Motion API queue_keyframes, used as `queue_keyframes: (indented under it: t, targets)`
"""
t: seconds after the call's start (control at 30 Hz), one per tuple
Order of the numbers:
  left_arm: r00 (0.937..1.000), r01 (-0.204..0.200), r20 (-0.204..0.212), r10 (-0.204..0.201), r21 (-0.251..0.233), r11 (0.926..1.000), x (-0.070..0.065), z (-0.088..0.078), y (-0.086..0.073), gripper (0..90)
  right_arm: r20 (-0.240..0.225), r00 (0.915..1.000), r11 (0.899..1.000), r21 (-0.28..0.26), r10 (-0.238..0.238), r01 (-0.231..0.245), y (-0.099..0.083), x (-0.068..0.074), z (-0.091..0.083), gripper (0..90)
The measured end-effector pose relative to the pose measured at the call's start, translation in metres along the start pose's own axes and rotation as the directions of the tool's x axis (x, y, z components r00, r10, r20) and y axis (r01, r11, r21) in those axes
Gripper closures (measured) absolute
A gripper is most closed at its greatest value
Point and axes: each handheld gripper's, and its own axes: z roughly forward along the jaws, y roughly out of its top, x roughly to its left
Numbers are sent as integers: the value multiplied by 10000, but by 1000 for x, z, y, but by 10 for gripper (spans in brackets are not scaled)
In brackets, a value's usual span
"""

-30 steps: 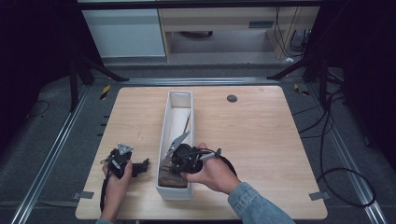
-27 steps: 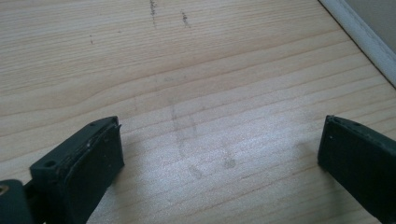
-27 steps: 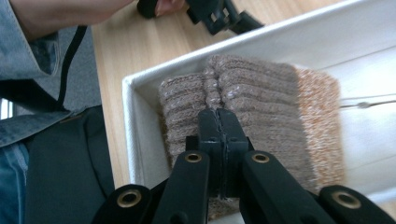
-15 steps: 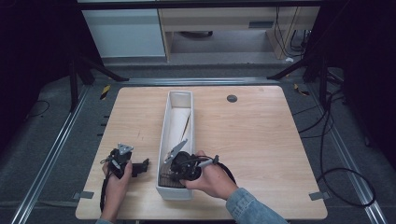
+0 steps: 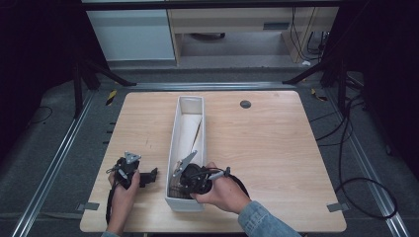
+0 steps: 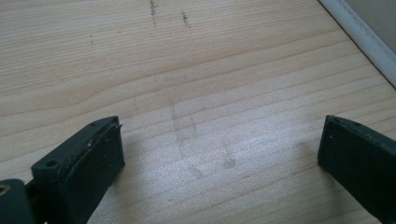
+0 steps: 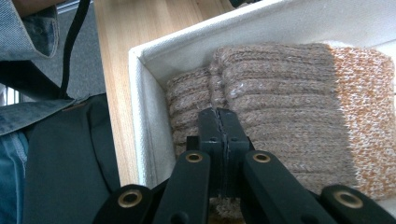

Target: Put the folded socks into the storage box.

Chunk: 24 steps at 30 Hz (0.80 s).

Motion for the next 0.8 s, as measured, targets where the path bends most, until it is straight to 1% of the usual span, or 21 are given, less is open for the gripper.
queue_keyframes:
  t: [0.13,0.2,0.27,0.33,0.37,0.4,0.47,0.57,0.6,0.63,0.67,0.7,0.73,0.77,0.8]
  targets:
    - [10000,2,1,-2,2,10000,0,0,0,0,-12,10000,10000,-68,-35,35,-1,0,-2,900]
    - [10000,-4,-3,4,2,10000,0,0,0,0,-72,10000,9998,-214,-47,45,-2,-2,-5,900]
    - [10000,-9,3,9,6,10000,0,0,0,0,-138,9999,9993,-353,94,-98,-2,-5,-9,900]
    - [10000,15,6,-15,1,10000,0,0,0,0,-70,9999,9985,-517,149,-152,-2,-7,-14,900]
    - [10000,15,6,-15,1,10000,0,0,0,0,-70,9999,9985,-517,149,-152,-2,-7,-14,900]
    - [10000,6,5,-6,6,10000,0,0,0,0,-2,10000,9983,-576,69,-69,-2,-9,-17,900]
    - [10000,17,10,-17,4,10000,0,0,0,0,110,9998,9967,-797,160,-150,-1,-11,-27,900]
    - [10000,17,11,-17,4,10000,0,0,0,0,443,9984,9919,-1232,366,-309,-3,-18,-39,899]
    - [10000,16,9,-16,4,10000,0,0,0,0,585,9962,9857,-1591,652,-551,-5,-25,-46,895]
    - [10000,5,13,-5,13,10000,0,0,0,0,585,9962,9857,-1591,652,-551,-5,-25,-46,895]
    - [10000,2,12,-2,13,10000,0,0,0,0,660,9955,9834,-1727,677,-555,-6,-28,-48,895]
    - [10000,2,11,-2,15,10000,0,0,0,0,716,9938,9795,-1885,852,-704,-7,-32,-52,895]
    - [10000,3,13,-3,16,10000,0,0,0,0,914,9912,9758,-2054,953,-749,-9,-37,-59,888]
    - [10000,3,13,-3,16,10000,0,0,0,0,914,9912,9758,-2054,953,-749,-9,-37,-59,888]
    - [10000,4,11,-4,15,10000,0,0,0,0,1015,9891,9725,-2176,1066,-825,-11,-41,-64,876]
